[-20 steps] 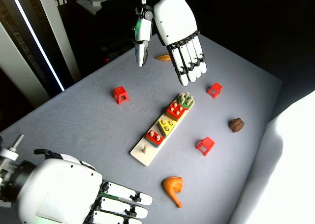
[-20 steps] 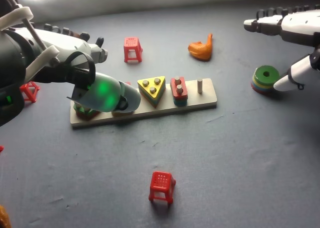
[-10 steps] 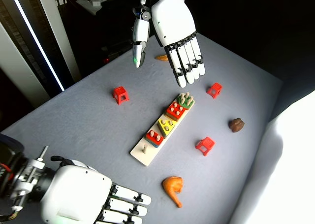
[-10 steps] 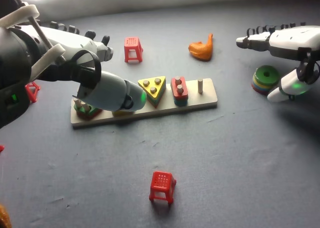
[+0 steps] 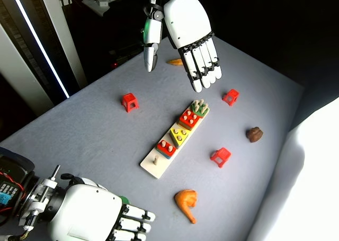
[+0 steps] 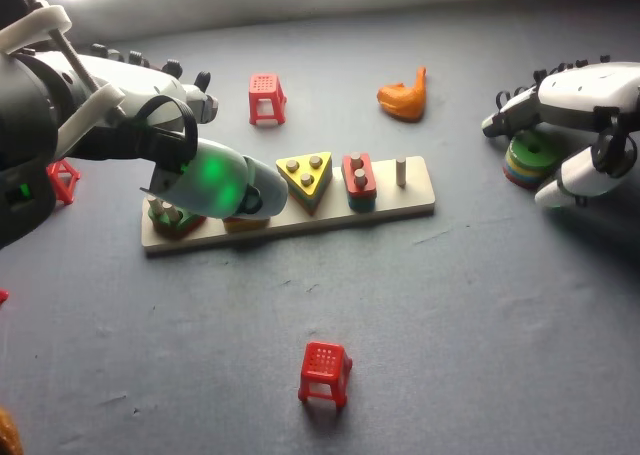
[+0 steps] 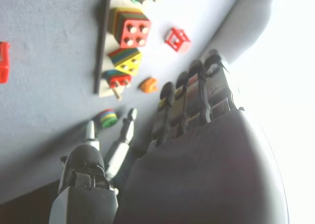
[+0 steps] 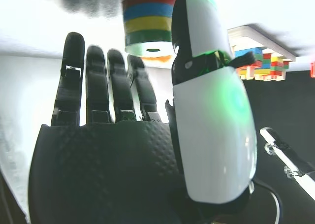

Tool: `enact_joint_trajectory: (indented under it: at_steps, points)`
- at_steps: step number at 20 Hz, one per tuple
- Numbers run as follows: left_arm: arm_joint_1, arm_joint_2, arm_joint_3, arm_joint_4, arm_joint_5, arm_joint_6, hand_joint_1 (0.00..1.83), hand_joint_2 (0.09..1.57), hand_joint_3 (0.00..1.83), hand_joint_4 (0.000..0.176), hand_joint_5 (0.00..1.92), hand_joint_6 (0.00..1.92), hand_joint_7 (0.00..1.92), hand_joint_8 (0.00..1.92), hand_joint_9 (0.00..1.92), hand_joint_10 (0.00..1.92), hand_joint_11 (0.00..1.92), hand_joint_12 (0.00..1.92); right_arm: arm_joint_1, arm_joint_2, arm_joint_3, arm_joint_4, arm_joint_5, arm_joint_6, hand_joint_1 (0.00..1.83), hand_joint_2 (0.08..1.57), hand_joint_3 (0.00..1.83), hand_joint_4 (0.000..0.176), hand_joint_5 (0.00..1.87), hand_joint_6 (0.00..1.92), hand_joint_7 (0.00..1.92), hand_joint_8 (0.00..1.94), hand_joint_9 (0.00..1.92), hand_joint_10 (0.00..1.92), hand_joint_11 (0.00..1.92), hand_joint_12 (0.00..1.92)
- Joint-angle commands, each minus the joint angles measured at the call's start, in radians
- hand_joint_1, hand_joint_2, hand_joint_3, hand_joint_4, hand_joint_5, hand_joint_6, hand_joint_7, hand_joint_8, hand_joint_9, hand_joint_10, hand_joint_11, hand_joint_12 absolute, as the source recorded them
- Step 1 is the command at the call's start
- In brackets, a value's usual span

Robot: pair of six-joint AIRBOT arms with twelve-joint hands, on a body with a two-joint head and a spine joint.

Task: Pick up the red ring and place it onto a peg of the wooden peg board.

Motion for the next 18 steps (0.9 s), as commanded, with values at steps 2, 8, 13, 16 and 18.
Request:
enact_joint_trajectory:
  at_steps: [2,8,13,16,18]
  points:
    - [-0.018,-0.003,0.001,0.07,-0.028,0.001,0.0,1.14,0.01,0.0,0.02,0.0,0.0,0.0,0.0,0.0,0.0,0.0,0.002,0.008,0.004,-0.002,0.078,-0.003,1.22,1.03,0.0,0.0,0.91,0.04,0.99,0.04,0.91,0.1,0.39,1.21]
    - [-0.031,-0.003,0.001,0.07,-0.021,0.0,0.0,1.14,0.01,0.0,0.03,0.01,0.0,0.0,0.0,0.0,0.0,0.0,0.003,0.011,0.007,-0.002,0.079,-0.004,1.39,1.05,0.0,0.0,1.04,0.84,1.13,0.69,1.11,0.9,0.88,1.02]
    - [-0.035,-0.003,0.003,0.07,-0.018,0.0,0.0,1.14,0.01,0.0,0.04,0.0,0.0,0.0,0.0,0.0,0.0,0.0,0.015,0.017,0.005,-0.003,0.078,-0.004,1.39,1.06,0.0,0.0,1.0,0.86,1.08,0.76,1.12,0.94,0.87,1.03]
    - [-0.038,-0.003,0.003,0.07,-0.017,0.0,0.0,1.14,0.01,0.0,0.04,0.0,0.0,0.0,0.0,0.0,0.0,0.0,0.068,0.033,-0.021,-0.033,0.081,-0.004,1.39,1.05,0.0,0.0,1.04,0.83,1.12,0.7,1.08,0.96,0.84,1.05]
    - [-0.038,-0.003,0.003,0.07,-0.017,0.0,0.0,1.15,0.01,0.0,0.03,0.0,0.0,0.0,0.0,0.0,0.0,0.0,0.113,0.042,-0.054,-0.085,0.09,-0.004,1.39,1.06,0.0,0.0,1.02,0.89,1.11,0.7,1.03,1.0,0.81,1.06]
